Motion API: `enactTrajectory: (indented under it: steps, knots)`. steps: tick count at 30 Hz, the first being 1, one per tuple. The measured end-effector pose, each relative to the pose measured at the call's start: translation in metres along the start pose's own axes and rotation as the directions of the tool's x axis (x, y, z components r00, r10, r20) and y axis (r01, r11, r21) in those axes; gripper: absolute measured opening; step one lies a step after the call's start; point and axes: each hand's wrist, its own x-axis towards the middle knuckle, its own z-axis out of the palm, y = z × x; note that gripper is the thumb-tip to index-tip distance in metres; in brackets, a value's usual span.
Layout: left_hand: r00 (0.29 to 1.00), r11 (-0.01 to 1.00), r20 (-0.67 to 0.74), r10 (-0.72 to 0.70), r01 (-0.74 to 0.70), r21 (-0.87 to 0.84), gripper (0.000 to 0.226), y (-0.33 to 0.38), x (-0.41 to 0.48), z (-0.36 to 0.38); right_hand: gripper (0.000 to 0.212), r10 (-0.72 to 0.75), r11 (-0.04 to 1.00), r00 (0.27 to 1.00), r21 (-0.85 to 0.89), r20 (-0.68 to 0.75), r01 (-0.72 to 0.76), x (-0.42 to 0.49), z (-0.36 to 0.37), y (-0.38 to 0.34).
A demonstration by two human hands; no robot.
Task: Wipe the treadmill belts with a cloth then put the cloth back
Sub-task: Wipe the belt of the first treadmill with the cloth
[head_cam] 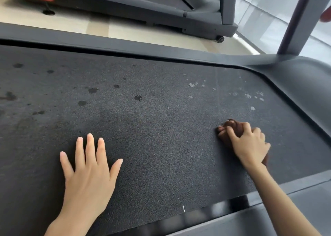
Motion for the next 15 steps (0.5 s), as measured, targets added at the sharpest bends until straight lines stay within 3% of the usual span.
enactTrajectory:
  steps: [6, 15]
  knots:
    - [1.000, 0.999, 0.025, 0.004, -0.005, 0.034, 0.090, -0.001, -0.002, 0.001, 0.046, -0.305, 0.951, 0.952, 0.036, -0.037, 0.306, -0.076, -0.006, -0.057]
    - [0.999, 0.992, 0.015, -0.045, 0.043, 0.117, 0.072, 0.004, -0.002, -0.009, 0.045, -0.681, 0.711, 0.732, 0.210, -0.033, 0.671, -0.177, -0.024, -0.134]
